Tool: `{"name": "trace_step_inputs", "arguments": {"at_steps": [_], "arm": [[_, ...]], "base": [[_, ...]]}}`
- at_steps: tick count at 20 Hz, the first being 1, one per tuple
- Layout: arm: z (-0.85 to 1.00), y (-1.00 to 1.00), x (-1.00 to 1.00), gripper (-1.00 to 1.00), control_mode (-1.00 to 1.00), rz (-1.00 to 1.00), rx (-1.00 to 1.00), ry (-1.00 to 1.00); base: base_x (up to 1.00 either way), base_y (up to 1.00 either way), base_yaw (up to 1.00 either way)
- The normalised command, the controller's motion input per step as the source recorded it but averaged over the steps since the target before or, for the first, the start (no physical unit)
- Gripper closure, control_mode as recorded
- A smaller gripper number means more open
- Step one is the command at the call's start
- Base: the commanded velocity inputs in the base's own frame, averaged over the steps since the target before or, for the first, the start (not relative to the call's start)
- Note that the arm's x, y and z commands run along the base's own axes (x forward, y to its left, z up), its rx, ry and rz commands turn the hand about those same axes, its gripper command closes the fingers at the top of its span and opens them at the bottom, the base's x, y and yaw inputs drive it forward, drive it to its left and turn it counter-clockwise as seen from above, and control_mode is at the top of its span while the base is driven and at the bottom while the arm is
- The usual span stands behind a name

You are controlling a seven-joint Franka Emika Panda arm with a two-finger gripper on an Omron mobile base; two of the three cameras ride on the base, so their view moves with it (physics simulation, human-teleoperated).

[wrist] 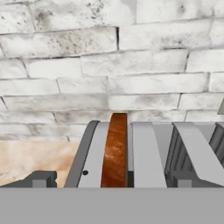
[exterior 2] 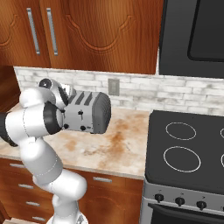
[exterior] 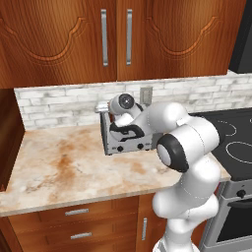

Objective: Start the toaster. Once the lever pops up, take the bread to the plate on the dining counter.

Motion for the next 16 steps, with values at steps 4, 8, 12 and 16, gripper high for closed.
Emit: {"name": "trace_step_inputs", "arguments": {"at_steps": [4, 8, 12, 16], "arm": [[0.0, 0.0, 0.13, -1.0, -1.0, 0.0, 0.0, 0.0], [-0.02, 0.0, 0.08, -1.0, -1.0, 0.0, 0.0, 0.0], [-0.06, 0.0, 0.01, -1.0, -1.0, 0.0, 0.0, 0.0], [-0.06, 0.0, 0.0, -1.0, -1.0, 0.0, 0.0, 0.0]], "base": [[0.0, 0.0, 0.0], [0.0, 0.0, 0.0], [0.0, 0.0, 0.0], [0.0, 0.0, 0.0]]}}
